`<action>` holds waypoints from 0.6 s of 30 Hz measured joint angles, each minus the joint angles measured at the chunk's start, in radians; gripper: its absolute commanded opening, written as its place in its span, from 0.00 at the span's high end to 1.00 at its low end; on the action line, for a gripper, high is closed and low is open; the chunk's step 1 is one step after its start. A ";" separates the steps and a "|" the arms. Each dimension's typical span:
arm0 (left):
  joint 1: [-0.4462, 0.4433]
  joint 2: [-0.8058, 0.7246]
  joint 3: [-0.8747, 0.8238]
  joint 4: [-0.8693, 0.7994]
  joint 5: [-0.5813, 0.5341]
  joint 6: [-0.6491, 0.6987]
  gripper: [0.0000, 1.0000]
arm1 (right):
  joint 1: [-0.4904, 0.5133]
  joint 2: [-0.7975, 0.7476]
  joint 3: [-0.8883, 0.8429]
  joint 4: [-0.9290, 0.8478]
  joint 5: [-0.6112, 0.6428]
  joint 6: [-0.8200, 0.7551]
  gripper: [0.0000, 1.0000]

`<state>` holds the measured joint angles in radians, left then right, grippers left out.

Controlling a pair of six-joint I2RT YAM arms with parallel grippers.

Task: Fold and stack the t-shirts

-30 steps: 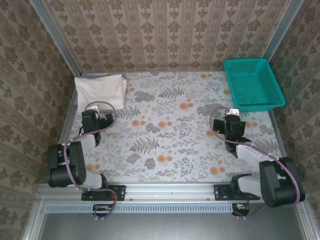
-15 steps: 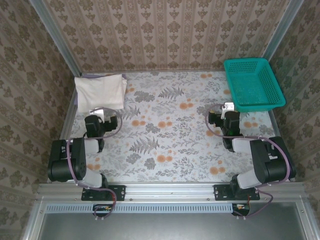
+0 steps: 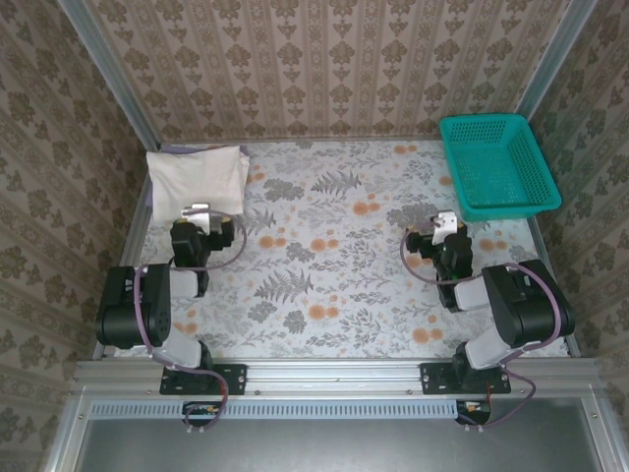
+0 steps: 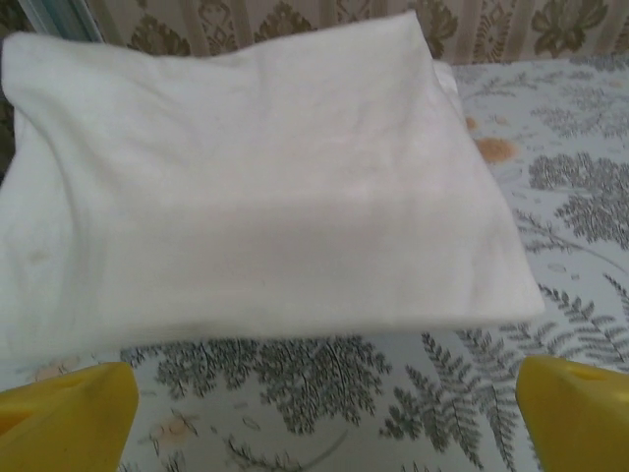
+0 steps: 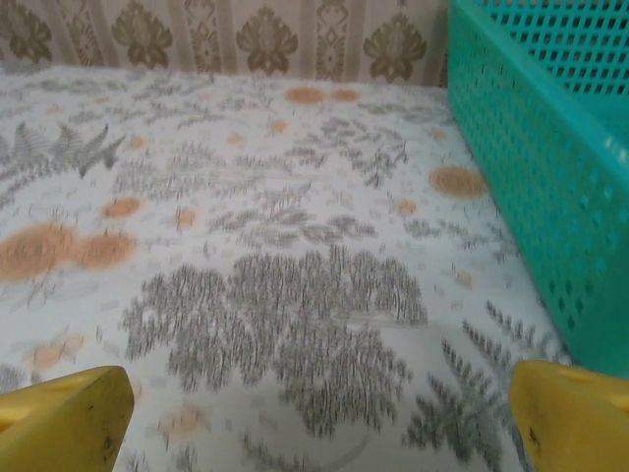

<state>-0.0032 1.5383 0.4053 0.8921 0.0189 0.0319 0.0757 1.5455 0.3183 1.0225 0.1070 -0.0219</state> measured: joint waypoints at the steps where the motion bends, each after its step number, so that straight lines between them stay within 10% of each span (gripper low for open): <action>1: 0.000 0.000 0.002 -0.005 0.001 0.000 0.00 | -0.011 0.000 0.032 -0.028 0.000 0.007 0.00; 18: -0.003 0.000 0.002 -0.043 0.004 0.007 0.00 | -0.051 -0.001 0.075 -0.132 0.000 0.045 0.01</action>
<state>-0.0059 1.5383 0.4076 0.8486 0.0227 0.0387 0.0242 1.5448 0.3935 0.8906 0.1066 0.0227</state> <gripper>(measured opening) 0.999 0.995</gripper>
